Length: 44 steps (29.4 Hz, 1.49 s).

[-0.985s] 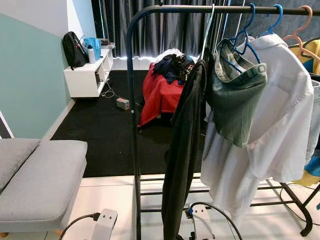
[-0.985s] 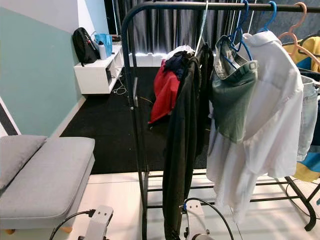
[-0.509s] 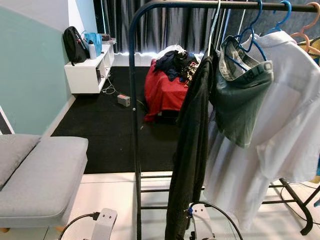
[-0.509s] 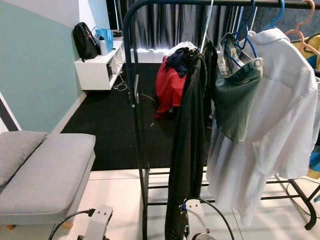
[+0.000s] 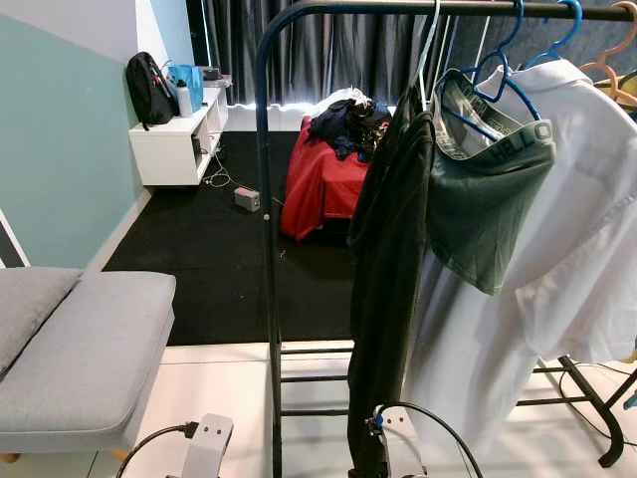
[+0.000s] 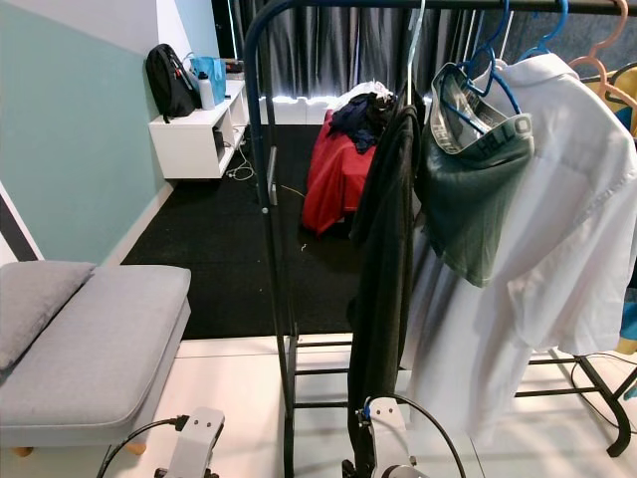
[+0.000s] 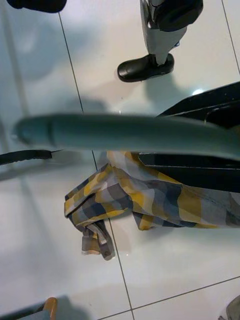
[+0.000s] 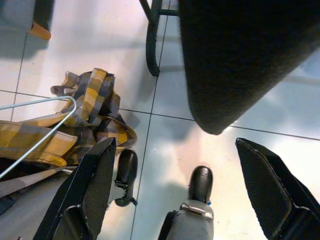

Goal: Hang hanger

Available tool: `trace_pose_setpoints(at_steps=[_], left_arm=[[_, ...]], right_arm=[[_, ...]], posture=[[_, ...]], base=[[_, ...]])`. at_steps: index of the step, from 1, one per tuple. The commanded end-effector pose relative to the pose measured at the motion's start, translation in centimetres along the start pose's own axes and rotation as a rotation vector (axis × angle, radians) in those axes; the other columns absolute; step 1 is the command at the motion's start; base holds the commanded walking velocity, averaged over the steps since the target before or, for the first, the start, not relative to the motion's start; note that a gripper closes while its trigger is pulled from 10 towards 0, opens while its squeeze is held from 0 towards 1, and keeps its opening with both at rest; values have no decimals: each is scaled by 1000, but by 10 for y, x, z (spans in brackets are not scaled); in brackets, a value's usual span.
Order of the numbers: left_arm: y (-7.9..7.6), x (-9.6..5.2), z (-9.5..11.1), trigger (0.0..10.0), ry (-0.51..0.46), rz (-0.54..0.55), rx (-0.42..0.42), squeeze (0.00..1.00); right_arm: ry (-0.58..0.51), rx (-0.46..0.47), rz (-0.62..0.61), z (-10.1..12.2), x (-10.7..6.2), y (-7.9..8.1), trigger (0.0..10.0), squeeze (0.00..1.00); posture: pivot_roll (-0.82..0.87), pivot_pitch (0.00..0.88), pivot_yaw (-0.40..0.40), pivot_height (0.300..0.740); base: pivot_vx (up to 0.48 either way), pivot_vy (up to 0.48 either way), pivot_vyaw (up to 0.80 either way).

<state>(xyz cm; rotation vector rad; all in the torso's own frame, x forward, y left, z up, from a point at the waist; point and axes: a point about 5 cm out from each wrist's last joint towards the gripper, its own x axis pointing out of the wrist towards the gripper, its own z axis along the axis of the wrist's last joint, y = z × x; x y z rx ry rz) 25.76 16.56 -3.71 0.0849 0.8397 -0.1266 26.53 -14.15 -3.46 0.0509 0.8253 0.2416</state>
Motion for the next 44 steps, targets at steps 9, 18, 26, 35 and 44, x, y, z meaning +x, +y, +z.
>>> trace_pose_setpoints(at_steps=[9,18,26,35,44], left_arm=[[2,-1,-4,10000,12,-7,-30,0],[2,-1,-5,10000,32,-10,15,0],[1,0,-5,10000,31,-13,37,0],[2,0,-2,10000,33,-8,47,0],[4,0,1,10000,32,1,48,0]], right_arm=[[-6,30,25,-1,1,4,10000,0],[-16,21,13,-1,1,4,10000,0],[-17,27,11,-1,0,4,10000,0],[-16,26,10,1,1,4,10000,0],[-18,34,0,4,1,4,10000,0]], posture=[[74,72,35,740],[75,77,43,740],[78,71,41,740],[80,84,46,740],[74,107,43,740]], base=[[0,0,0],[0,0,0],[0,0,0],[0,0,0],[0,0,0]])
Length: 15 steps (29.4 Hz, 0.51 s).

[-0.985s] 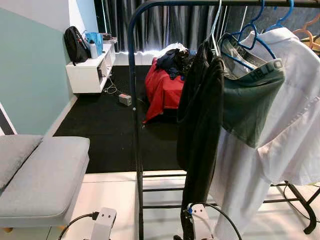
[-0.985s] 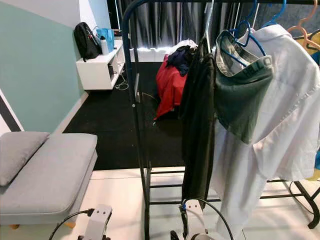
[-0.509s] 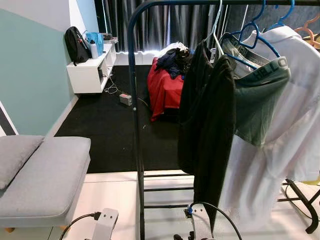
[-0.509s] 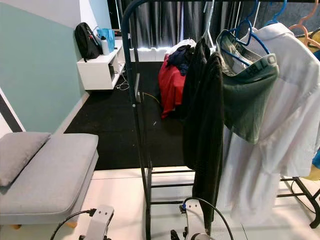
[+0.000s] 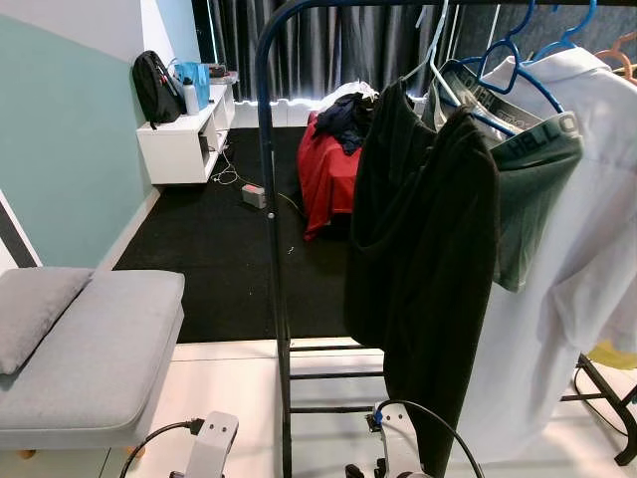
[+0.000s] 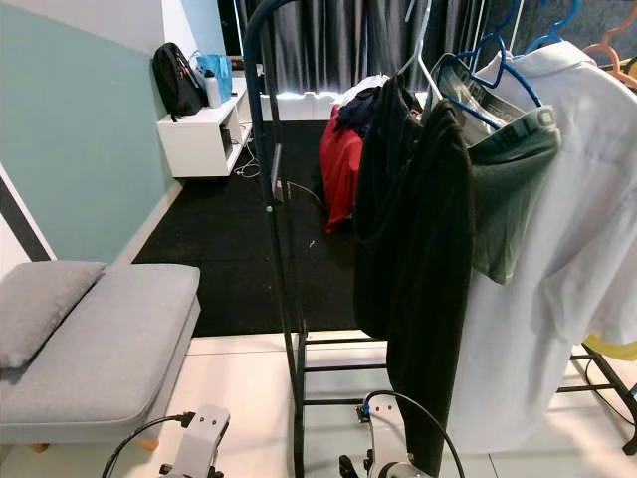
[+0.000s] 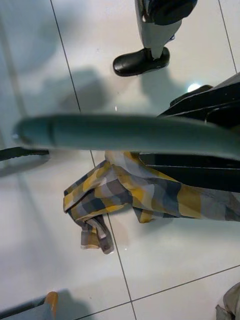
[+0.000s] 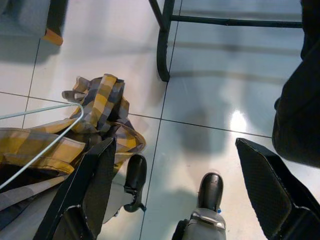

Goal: Hang hanger

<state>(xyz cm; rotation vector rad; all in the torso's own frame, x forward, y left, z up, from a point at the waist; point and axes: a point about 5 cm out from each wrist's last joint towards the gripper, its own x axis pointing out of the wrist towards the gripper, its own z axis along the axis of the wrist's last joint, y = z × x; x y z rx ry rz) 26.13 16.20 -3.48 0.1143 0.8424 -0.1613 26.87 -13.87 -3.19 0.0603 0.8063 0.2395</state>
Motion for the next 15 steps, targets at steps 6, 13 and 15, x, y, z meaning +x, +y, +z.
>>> trace_pose_setpoints(at_steps=[6,13,15], left_arm=[[8,-1,-5,10000,30,21,10,0],[8,-1,-6,10000,33,24,4,0],[9,-1,-7,10000,35,25,3,0]], right_arm=[[7,17,3,-1,1,2,10000,0],[10,23,1,-2,1,2,10000,0],[11,25,1,-3,1,3,10000,0]], posture=[[72,77,46,740],[74,66,42,740],[74,66,42,740]], base=[[0,0,0],[0,0,0],[0,0,0]])
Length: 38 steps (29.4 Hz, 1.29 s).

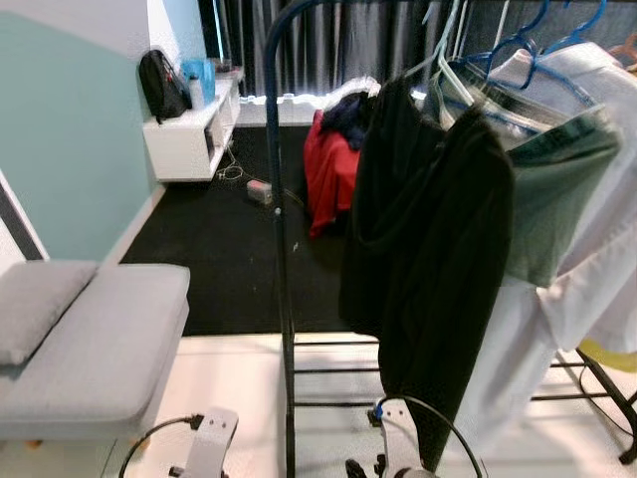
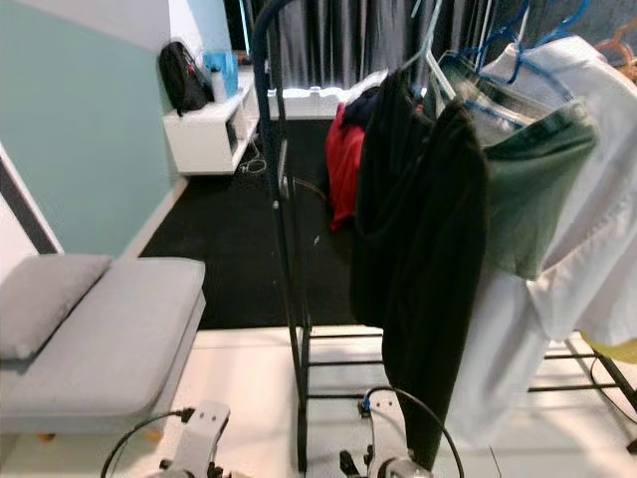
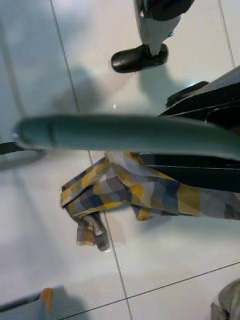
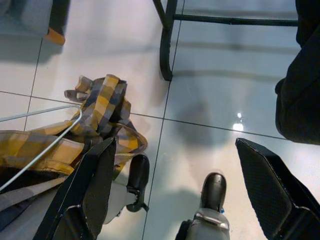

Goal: Hang hanger

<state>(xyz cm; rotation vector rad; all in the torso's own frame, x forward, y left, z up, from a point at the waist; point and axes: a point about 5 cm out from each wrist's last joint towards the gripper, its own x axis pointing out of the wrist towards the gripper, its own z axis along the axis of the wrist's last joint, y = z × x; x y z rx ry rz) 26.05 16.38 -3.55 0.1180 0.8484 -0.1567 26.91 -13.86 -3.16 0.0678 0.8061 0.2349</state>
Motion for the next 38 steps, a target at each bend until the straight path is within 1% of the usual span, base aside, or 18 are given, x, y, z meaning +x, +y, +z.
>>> trace_pose_setpoints(at_steps=[1,20,21,22,24,26,27,34,38], left_arm=[[7,-1,-5,10000,28,20,8,0],[4,0,-2,10000,27,18,7,0],[5,0,-1,10000,27,18,12,0],[5,0,0,10000,25,18,17,0],[5,0,0,10000,24,18,19,0],[6,0,0,10000,25,21,15,0],[6,0,0,10000,25,21,15,0],[8,0,-1,10000,33,27,18,0],[8,0,-1,10000,32,36,19,0]], right_arm=[[13,15,3,-3,1,3,10000,0],[13,12,-3,-1,0,0,10000,0],[13,7,-3,0,0,0,10000,0],[12,-8,-4,1,1,1,10000,0],[12,-18,-5,2,1,1,10000,0],[13,-10,-10,1,1,1,10000,0],[13,0,-10,1,1,1,10000,0],[9,10,-9,2,1,2,10000,0],[10,18,-12,1,1,1,10000,0]], posture=[[73,89,41,740],[80,100,32,740],[79,94,35,740],[74,110,35,740],[74,115,35,740],[78,111,36,740],[79,96,38,740],[77,111,40,740],[62,95,33,740]], base=[[0,0,0],[0,0,0],[0,0,0],[0,0,0],[0,0,0],[0,0,0],[0,0,0],[0,0,0],[0,0,0]])
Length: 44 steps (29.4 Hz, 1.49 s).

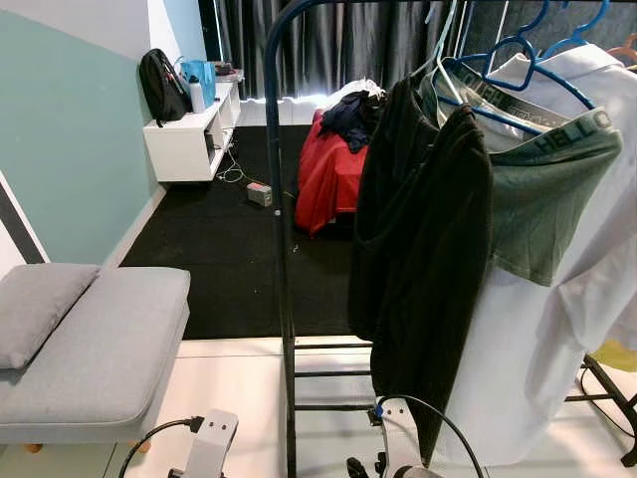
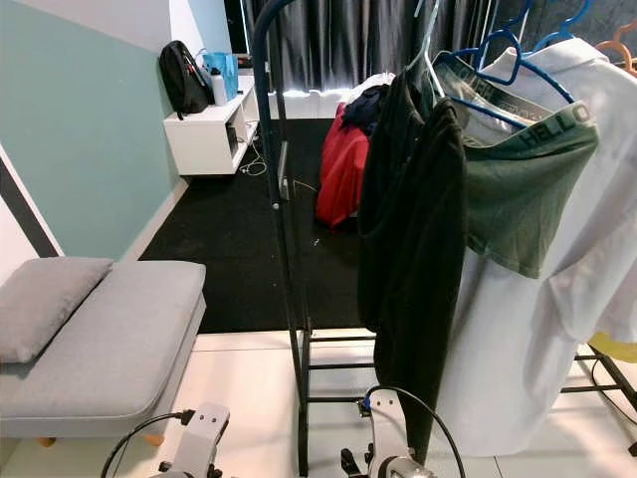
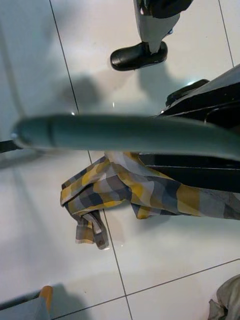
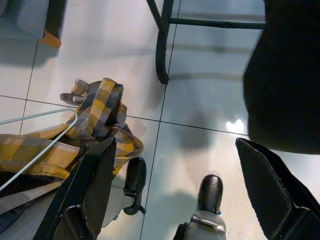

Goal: Hang hanger

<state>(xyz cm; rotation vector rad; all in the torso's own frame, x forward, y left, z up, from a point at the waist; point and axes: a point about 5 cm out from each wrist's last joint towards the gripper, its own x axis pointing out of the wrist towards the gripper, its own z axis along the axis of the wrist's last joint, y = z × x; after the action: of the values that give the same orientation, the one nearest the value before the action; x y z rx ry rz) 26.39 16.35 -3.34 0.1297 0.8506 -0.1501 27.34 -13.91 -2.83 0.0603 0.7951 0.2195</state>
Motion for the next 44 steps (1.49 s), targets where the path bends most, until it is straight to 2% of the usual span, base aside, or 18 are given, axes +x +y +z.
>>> trace_pose_setpoints(at_steps=[1,5,7,10,11,17,18,34,37,44], left_arm=[[8,-1,-5,10000,28,25,11,0],[7,-1,-7,10000,33,25,-10,0],[7,-1,-6,10000,39,21,-25,0],[7,0,-5,10000,40,22,-24,0],[8,-1,-4,10000,36,28,-15,0],[10,-1,-6,10000,43,29,-15,0],[8,-1,-6,10000,41,29,-12,0],[3,0,-8,10000,42,20,-15,0],[2,0,-5,10000,38,17,-13,0],[-1,1,-3,10000,32,13,-17,0]], right_arm=[[21,20,4,-4,0,2,10000,0],[22,22,2,-5,0,1,10000,0],[21,21,-2,-3,0,0,10000,0],[21,19,-6,-2,0,-1,10000,0],[17,11,-9,-1,0,0,10000,0],[14,38,-10,-3,0,1,10000,0],[18,31,-7,-4,0,0,10000,0],[33,-6,7,-6,-1,-2,10000,0],[35,0,8,-4,-1,-3,10000,0],[36,-17,1,-3,-1,-6,10000,0]], posture=[[62,95,33,740],[51,79,32,740],[44,133,30,740],[50,138,34,740],[58,110,51,740],[71,126,34,740],[80,111,16,740],[68,83,18,740],[69,112,11,740],[48,100,1,740]], base=[[0,0,0],[0,0,0],[0,0,0],[0,0,0],[0,0,0],[0,0,0],[0,0,0],[0,0,0],[0,0,0],[0,0,0]])
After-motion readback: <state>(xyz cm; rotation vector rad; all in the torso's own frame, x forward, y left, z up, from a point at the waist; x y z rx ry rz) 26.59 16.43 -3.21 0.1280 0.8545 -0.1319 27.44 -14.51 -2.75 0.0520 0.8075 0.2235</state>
